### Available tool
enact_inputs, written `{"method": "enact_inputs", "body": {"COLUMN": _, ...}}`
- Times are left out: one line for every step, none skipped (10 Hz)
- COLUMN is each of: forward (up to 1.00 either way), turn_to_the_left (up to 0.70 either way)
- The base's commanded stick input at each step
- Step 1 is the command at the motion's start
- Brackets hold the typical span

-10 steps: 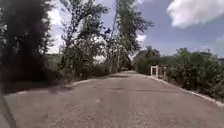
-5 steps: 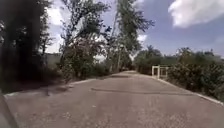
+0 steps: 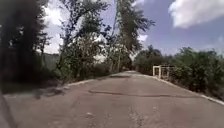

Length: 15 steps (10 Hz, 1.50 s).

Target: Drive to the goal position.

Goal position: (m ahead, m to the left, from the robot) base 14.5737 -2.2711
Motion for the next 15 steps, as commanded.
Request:
{"method": "enact_inputs", "body": {"forward": 0.5, "turn_to_the_left": 0.0}}
{"method": "enact_inputs", "body": {"forward": 0.5, "turn_to_the_left": 0.0}}
{"method": "enact_inputs", "body": {"forward": 0.5, "turn_to_the_left": 0.0}}
{"method": "enact_inputs", "body": {"forward": 0.5, "turn_to_the_left": 0.0}}
{"method": "enact_inputs", "body": {"forward": 0.5, "turn_to_the_left": 0.0}}
{"method": "enact_inputs", "body": {"forward": 0.5, "turn_to_the_left": 0.0}}
{"method": "enact_inputs", "body": {"forward": 0.5, "turn_to_the_left": 0.0}}
{"method": "enact_inputs", "body": {"forward": 0.5, "turn_to_the_left": 0.0}}
{"method": "enact_inputs", "body": {"forward": 0.5, "turn_to_the_left": 0.0}}
{"method": "enact_inputs", "body": {"forward": 0.5, "turn_to_the_left": 0.0}}
{"method": "enact_inputs", "body": {"forward": 0.5, "turn_to_the_left": 0.0}}
{"method": "enact_inputs", "body": {"forward": 0.5, "turn_to_the_left": 0.0}}
{"method": "enact_inputs", "body": {"forward": 0.5, "turn_to_the_left": -0.31}}
{"method": "enact_inputs", "body": {"forward": 0.5, "turn_to_the_left": -0.41}}
{"method": "enact_inputs", "body": {"forward": 0.5, "turn_to_the_left": -0.21}}
